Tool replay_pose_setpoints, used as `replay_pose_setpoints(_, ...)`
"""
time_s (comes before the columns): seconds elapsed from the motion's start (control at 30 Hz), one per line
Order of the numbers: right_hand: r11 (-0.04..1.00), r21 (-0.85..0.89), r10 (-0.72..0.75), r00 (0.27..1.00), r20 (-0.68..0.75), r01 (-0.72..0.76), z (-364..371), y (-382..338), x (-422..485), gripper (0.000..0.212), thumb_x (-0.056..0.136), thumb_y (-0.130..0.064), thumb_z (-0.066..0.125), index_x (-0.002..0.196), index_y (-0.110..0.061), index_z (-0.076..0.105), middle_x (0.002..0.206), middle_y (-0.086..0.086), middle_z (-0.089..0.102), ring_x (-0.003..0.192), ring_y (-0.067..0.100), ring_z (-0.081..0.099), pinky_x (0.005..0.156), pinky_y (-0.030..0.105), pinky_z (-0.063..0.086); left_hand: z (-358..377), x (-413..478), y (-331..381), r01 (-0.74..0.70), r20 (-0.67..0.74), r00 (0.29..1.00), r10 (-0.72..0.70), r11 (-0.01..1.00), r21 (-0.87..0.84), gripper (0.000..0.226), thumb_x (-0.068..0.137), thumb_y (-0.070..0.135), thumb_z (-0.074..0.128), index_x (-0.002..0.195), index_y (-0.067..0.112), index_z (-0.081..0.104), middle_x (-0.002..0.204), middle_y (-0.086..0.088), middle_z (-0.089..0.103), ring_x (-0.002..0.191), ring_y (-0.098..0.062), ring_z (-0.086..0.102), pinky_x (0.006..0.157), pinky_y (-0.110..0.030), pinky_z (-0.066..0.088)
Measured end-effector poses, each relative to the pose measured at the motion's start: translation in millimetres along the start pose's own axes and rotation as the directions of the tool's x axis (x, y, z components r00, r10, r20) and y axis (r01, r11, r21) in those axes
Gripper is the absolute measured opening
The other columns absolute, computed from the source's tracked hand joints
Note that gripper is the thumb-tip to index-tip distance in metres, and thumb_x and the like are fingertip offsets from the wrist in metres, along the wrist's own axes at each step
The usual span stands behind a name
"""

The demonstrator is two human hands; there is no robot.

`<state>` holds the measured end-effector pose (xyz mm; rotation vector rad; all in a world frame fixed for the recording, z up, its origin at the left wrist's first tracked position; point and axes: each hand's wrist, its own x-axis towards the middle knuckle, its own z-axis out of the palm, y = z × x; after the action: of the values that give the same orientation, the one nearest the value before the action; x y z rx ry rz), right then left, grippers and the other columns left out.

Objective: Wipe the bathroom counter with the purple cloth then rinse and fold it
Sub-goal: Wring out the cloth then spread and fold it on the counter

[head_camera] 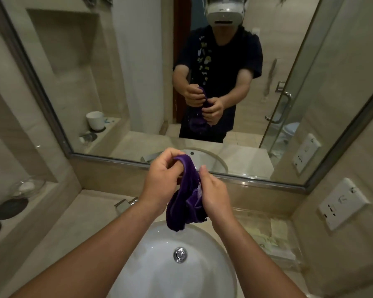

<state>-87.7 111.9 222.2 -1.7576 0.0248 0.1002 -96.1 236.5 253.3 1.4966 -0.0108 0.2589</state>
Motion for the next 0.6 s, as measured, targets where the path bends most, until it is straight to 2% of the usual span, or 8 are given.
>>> replay_pose_setpoints(0.07, 0.994, -0.052, -0.090, 0.994, 0.064, 0.093, -7, -9, 1, 0.071, 0.091, -0.077, 0.036, 0.085, -0.015, 0.070, 0.085, 0.013, 0.072, 0.082, 0.029, 0.068, 0.077, 0.049, 0.053, 1, 3, 20, 0.025, -0.021, 0.999, -0.026, 0.997, -0.066, 0.017, 0.100, 0.009, 0.051, 0.089, 0.017, 0.062, 0.076, -0.005, 0.065, 0.066, -0.019, 0.061, 0.057, -0.026, 0.052)
replay_pose_setpoints(0.13, 0.950, -0.142, -0.262, 0.956, 0.131, 0.280, -16, -18, 3, 0.058, 0.082, -0.082, 0.044, 0.085, -0.029, 0.067, 0.089, 0.004, 0.067, 0.087, 0.016, 0.064, 0.076, 0.039, 0.050, 0, 9, 45, -0.012, -0.041, 0.999, 0.008, 0.993, -0.120, 0.021, 0.100, 0.008, 0.049, 0.087, 0.020, 0.061, 0.077, -0.007, 0.064, 0.067, -0.021, 0.060, 0.058, -0.030, 0.052)
replay_pose_setpoints(0.2, 0.869, -0.272, -0.375, 0.908, 0.186, 0.414, -25, -31, 5, 0.045, 0.075, -0.080, 0.058, 0.095, -0.040, 0.065, 0.101, -0.006, 0.064, 0.099, 0.011, 0.060, 0.085, 0.037, 0.051, 0, 14, 73, -0.070, -0.038, 0.997, 0.065, 0.982, -0.173, 0.022, 0.100, 0.007, 0.048, 0.088, 0.020, 0.061, 0.077, -0.005, 0.066, 0.068, -0.019, 0.063, 0.060, -0.031, 0.054)
replay_pose_setpoints(0.27, 0.781, -0.397, -0.431, 0.876, 0.216, 0.482, -29, -51, 4, 0.053, 0.069, -0.080, 0.065, 0.106, -0.043, 0.062, 0.113, -0.012, 0.061, 0.111, 0.011, 0.054, 0.092, 0.038, 0.050, -4, 17, 102, -0.134, -0.038, 0.991, 0.129, 0.971, -0.199, 0.020, 0.100, 0.007, 0.046, 0.091, 0.019, 0.059, 0.079, -0.005, 0.066, 0.070, -0.016, 0.064, 0.062, -0.032, 0.054)
replay_pose_setpoints(0.33, 0.829, -0.309, -0.397, 0.880, 0.260, 0.465, -26, -77, -4, 0.058, 0.066, -0.072, 0.074, 0.114, -0.042, 0.060, 0.112, -0.016, 0.065, 0.108, 0.008, 0.060, 0.091, 0.037, 0.054, -9, 19, 133, -0.184, -0.027, 0.983, 0.182, 0.959, -0.215, 0.019, 0.101, 0.010, 0.045, 0.092, 0.019, 0.058, 0.083, -0.007, 0.064, 0.071, -0.016, 0.063, 0.064, -0.033, 0.053)
replay_pose_setpoints(0.43, 0.941, -0.049, -0.291, 0.874, 0.390, 0.335, -11, -107, -15, 0.057, 0.072, -0.040, 0.088, 0.121, -0.031, 0.060, 0.110, -0.009, 0.073, 0.101, 0.011, 0.070, 0.090, 0.039, 0.059, -15, 16, 176, -0.251, 0.007, 0.965, 0.261, 0.934, -0.254, 0.017, 0.102, 0.012, 0.044, 0.094, 0.018, 0.058, 0.081, -0.006, 0.064, 0.071, -0.018, 0.063, 0.067, -0.033, 0.054)
replay_pose_setpoints(0.53, 0.933, 0.126, -0.359, 0.887, 0.291, 0.337, 0, -136, -20, 0.029, 0.080, -0.008, 0.082, 0.104, -0.017, 0.070, 0.094, 0.003, 0.077, 0.087, 0.020, 0.074, 0.075, 0.036, 0.062, -30, 14, 213, -0.310, -0.016, 0.949, 0.313, 0.930, -0.198, 0.017, 0.103, 0.013, 0.044, 0.095, 0.018, 0.057, 0.080, -0.004, 0.066, 0.070, -0.018, 0.064, 0.065, -0.033, 0.054)
replay_pose_setpoints(0.6, 0.901, 0.045, -0.430, 0.878, 0.213, 0.431, -2, -162, -21, 0.025, 0.078, -0.007, 0.082, 0.097, -0.019, 0.071, 0.088, 0.003, 0.076, 0.082, 0.021, 0.074, 0.068, 0.036, 0.061, -53, 12, 228, -0.301, -0.078, 0.953, 0.292, 0.943, -0.139, 0.018, 0.103, 0.014, 0.043, 0.094, 0.020, 0.057, 0.081, -0.005, 0.067, 0.069, -0.019, 0.065, 0.057, -0.030, 0.053)
